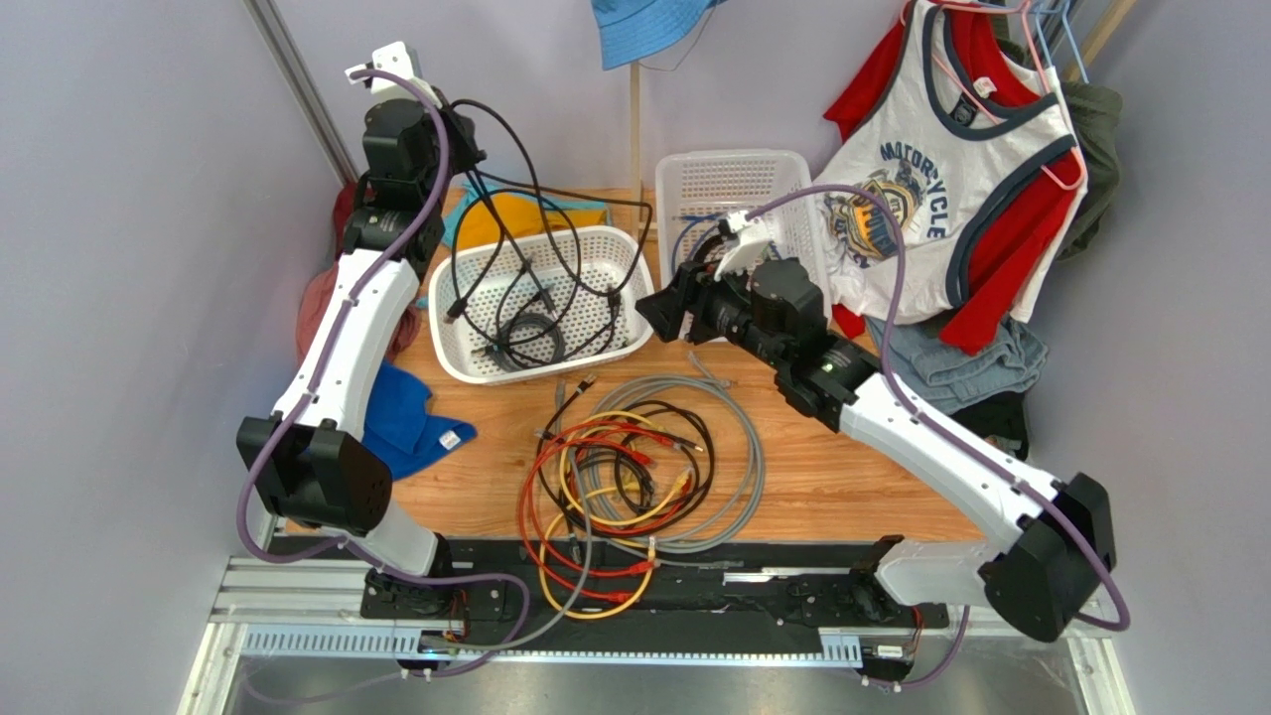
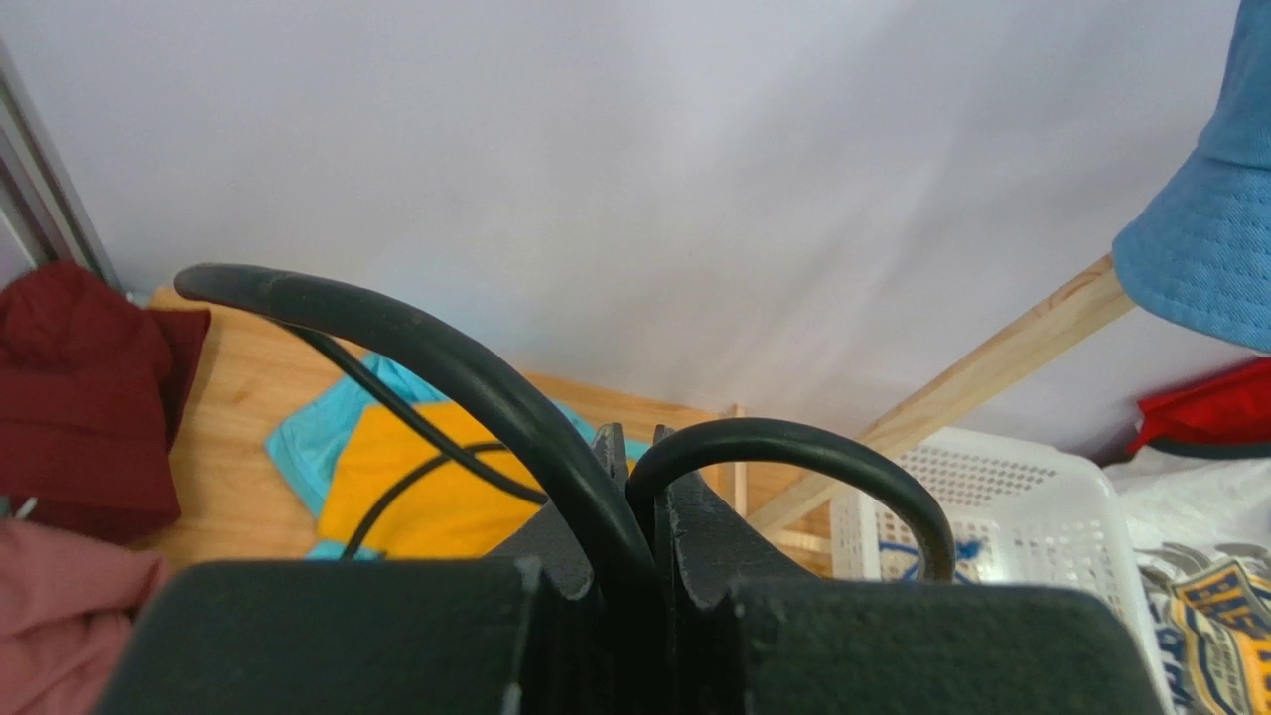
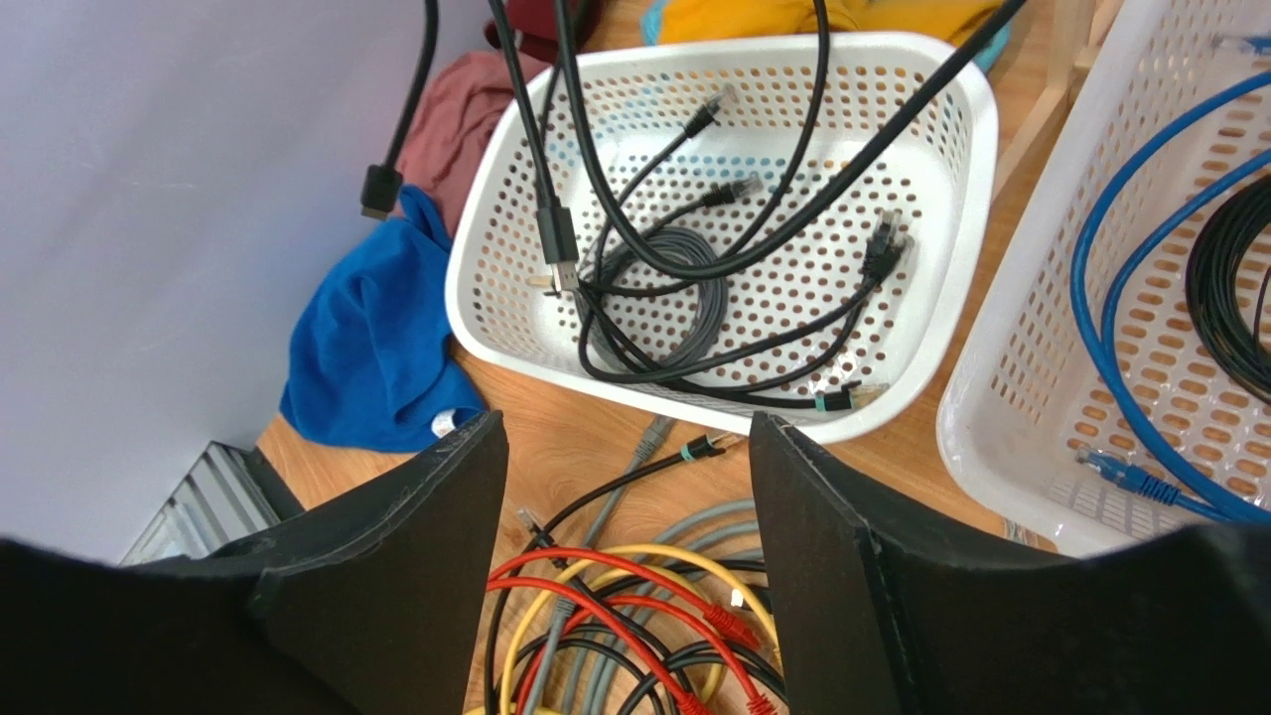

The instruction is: Untangle the cables

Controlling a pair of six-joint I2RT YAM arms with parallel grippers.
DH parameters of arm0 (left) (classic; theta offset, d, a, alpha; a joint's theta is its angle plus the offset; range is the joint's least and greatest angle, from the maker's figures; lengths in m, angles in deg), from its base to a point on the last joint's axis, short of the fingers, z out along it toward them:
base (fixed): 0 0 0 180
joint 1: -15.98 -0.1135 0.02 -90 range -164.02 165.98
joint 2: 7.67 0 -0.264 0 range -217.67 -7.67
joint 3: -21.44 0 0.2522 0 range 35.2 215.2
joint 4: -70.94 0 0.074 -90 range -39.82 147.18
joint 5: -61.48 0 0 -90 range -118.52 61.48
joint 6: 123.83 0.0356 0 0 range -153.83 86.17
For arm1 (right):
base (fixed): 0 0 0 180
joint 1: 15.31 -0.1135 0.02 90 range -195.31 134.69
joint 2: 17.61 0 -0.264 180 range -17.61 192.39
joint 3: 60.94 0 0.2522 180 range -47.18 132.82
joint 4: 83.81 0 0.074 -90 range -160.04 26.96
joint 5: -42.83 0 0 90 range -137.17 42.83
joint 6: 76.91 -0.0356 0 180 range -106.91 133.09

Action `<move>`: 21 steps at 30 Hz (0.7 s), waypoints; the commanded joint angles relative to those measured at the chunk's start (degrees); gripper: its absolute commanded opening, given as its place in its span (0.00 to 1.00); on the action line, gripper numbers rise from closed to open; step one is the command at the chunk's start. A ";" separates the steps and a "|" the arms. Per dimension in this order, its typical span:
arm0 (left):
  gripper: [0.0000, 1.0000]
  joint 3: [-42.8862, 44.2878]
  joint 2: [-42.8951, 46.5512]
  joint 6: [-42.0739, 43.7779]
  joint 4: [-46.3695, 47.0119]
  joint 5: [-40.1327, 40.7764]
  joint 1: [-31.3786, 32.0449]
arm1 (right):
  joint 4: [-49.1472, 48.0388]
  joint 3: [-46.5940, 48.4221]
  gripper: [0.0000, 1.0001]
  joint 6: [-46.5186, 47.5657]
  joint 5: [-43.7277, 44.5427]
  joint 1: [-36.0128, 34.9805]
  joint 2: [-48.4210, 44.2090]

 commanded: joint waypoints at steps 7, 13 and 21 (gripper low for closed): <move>0.00 1.12 6.94 -2.86 -17.20 4.36 1.46 | -2.77 -6.02 0.59 -1.04 0.98 -0.16 -8.67; 0.00 2.05 2.83 -1.72 -19.40 5.78 1.46 | -2.85 -8.93 0.58 -2.10 0.46 -0.16 -11.66; 0.00 12.09 -9.05 -0.93 -24.42 5.42 1.38 | -1.18 -10.52 0.57 -1.04 2.48 -0.16 -12.37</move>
